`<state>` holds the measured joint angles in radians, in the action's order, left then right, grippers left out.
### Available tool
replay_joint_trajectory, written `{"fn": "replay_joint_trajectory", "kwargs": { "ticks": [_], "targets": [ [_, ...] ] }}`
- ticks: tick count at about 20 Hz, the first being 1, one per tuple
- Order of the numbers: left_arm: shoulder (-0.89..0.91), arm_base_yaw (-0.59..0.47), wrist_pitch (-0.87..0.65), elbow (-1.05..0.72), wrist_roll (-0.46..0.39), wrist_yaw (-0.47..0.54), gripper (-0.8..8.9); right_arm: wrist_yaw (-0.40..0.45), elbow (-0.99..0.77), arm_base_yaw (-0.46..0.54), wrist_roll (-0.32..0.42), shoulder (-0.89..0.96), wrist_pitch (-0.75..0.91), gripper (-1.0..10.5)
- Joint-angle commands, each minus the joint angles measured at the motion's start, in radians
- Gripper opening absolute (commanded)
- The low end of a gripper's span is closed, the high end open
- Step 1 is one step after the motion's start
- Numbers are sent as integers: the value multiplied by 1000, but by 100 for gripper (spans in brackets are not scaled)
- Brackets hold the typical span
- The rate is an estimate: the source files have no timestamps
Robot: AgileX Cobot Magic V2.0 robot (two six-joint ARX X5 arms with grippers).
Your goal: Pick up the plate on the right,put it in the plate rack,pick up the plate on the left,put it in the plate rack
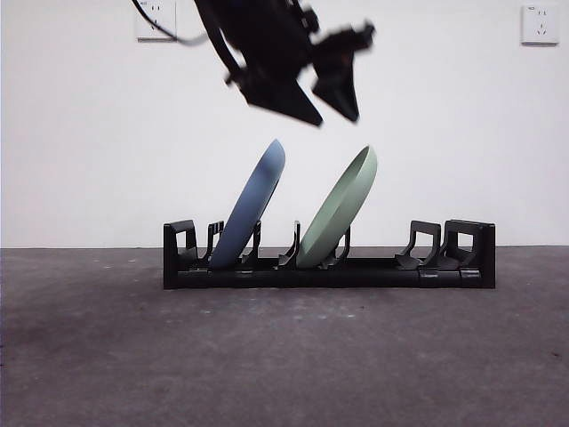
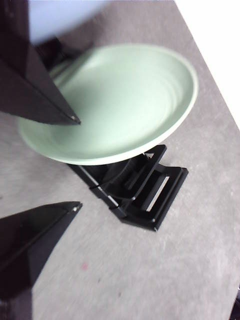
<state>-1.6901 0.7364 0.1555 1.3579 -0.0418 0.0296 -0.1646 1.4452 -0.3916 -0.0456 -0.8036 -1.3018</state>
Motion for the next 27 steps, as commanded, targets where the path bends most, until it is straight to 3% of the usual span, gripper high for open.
{"fn": "replay_joint_trajectory", "kwargs": {
  "ticks": [1, 10, 13, 19, 20, 21, 22, 23, 26, 27],
  "targets": [
    [92, 15, 98, -6, 9, -13, 256, -3, -9, -1, 24, 3, 16, 377],
    [520, 57, 657, -6, 42, -160, 251, -58, -9, -1, 80, 2, -35, 377],
    [617, 57, 760, -6, 42, -168, 251, -81, -9, -1, 84, 2, -38, 376],
    [690, 57, 809, -6, 42, -168, 237, -109, -9, -1, 84, 2, -41, 371],
    [690, 57, 810, -6, 41, -168, 160, -109, -9, -1, 84, 2, -48, 316],
    [690, 57, 810, -6, 41, -168, 13, -109, -9, -1, 84, 1, -61, 163],
    [690, 57, 808, -6, 40, -168, -4, -109, -9, -1, 84, 1, -67, 40],
    [689, 57, 808, -6, 38, -168, -6, -109, -9, -1, 87, 1, -70, -12],
    [690, 57, 808, -6, 38, -167, -5, -103, -9, -1, 90, 1, -66, -9],
    [690, 57, 808, -6, 38, -167, -4, -93, -9, -1, 60, 1, -66, 1]
  ]
}}
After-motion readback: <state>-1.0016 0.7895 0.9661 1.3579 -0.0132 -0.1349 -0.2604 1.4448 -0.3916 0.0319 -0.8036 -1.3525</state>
